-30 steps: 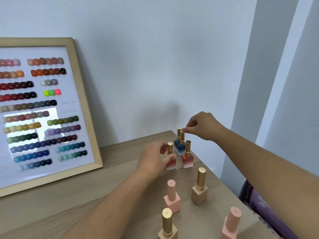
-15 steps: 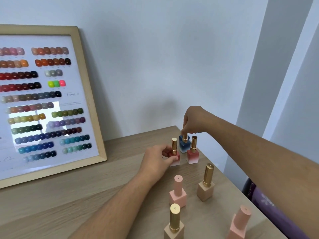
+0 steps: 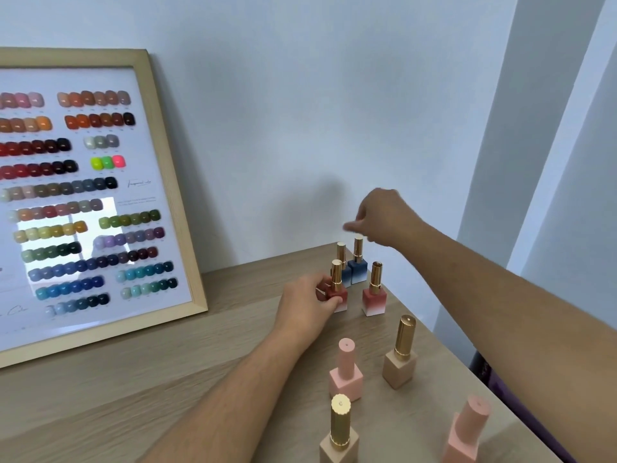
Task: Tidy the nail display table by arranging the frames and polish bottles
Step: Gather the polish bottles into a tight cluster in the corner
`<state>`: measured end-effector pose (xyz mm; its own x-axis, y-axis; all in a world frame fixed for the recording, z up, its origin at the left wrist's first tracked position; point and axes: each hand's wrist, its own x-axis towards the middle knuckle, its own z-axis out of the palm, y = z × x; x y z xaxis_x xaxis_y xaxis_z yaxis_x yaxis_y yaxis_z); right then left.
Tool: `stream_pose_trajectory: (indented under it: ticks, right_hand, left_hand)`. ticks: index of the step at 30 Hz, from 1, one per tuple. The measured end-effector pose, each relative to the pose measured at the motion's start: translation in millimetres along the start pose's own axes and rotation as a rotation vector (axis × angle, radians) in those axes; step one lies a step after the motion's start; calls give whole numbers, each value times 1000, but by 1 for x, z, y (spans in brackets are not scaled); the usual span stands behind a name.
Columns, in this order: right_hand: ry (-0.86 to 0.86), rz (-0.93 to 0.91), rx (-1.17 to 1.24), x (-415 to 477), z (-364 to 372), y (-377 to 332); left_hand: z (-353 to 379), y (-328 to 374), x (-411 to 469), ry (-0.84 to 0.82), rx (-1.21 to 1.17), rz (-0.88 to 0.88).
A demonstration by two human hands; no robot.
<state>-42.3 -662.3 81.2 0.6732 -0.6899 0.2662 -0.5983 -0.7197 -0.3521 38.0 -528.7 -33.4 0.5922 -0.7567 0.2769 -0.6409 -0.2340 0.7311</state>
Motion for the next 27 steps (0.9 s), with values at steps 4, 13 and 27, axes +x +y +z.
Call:
stream_pose_trajectory:
  ticks: [4, 13, 27]
  right_hand:
    - [15, 111, 332, -37, 1, 58]
    - [-295, 2, 506, -68, 55, 87]
    - [-107, 22, 608, -29, 77, 91]
  left_hand:
    - [8, -1, 9, 52, 0, -35]
    - [27, 1, 27, 76, -49, -158]
    - [31, -7, 38, 38, -106, -107]
